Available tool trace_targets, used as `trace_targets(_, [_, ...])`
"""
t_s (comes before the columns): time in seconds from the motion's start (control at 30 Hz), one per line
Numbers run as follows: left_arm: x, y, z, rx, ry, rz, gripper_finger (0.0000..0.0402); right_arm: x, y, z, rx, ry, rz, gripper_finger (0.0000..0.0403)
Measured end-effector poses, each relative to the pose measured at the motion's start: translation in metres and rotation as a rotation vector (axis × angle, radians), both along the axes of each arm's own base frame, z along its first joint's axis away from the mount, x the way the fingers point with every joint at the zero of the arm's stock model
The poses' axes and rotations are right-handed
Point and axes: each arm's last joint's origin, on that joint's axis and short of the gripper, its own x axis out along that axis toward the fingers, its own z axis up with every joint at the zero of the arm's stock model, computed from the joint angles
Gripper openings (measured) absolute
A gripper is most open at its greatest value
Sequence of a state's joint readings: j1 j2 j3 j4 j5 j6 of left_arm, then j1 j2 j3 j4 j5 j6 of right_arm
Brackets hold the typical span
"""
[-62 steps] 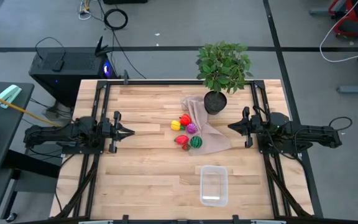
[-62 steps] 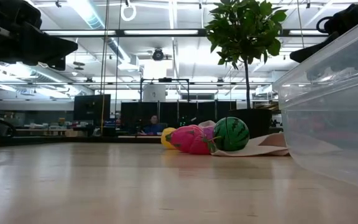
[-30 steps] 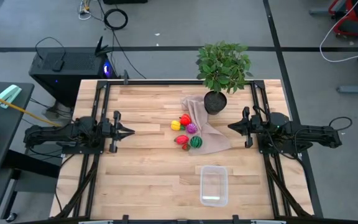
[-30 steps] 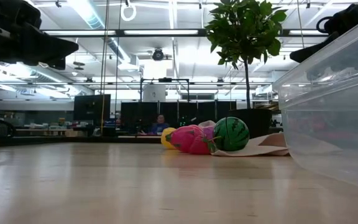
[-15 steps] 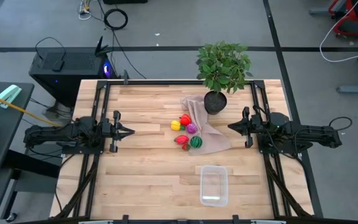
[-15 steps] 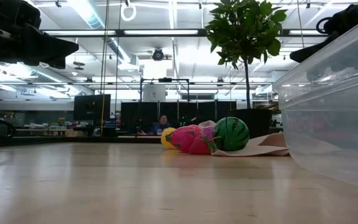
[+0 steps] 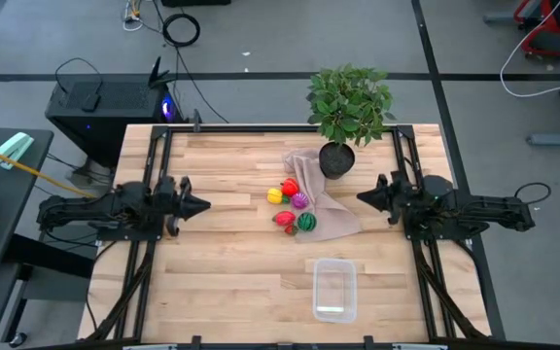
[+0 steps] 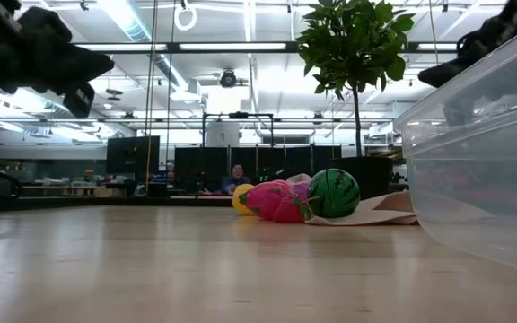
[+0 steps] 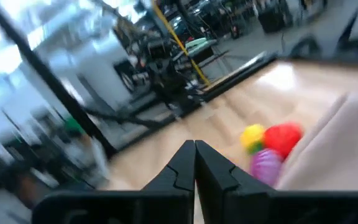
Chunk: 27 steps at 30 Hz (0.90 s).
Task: Pick and placing Produce into tupperware
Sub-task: Put the red dragon fruit into the transparent bin
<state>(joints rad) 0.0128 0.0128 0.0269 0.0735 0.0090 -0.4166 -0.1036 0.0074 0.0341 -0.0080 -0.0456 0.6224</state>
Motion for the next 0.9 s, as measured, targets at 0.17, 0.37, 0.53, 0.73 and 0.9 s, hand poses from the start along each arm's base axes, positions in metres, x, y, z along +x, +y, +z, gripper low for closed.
trace_targets(0.17, [0.000,0.000,0.004,-0.310,-0.042,-0.034,0.0027,0.000,0.000,0.003,0.385,-0.052,0.013,0.0014])
trace_targets(0.37, [0.000,0.000,0.004,-0.329,-0.041,-0.035,0.0029,0.000,-0.001,0.003,0.499,-0.070,-0.025,0.0014])
trace_targets(0.53, [-0.001,0.000,0.006,-0.333,-0.068,-0.030,0.0036,0.000,-0.002,0.003,0.484,-0.076,-0.056,0.0014])
trace_targets(0.73, [-0.004,0.002,0.020,-0.389,-0.219,0.004,0.0029,0.000,-0.003,0.006,0.568,-0.121,-0.068,0.0014])
trace_targets(0.9, [-0.009,0.003,0.032,-0.374,-0.362,0.020,0.0022,-0.003,0.004,0.022,0.553,-0.224,0.108,0.0014])
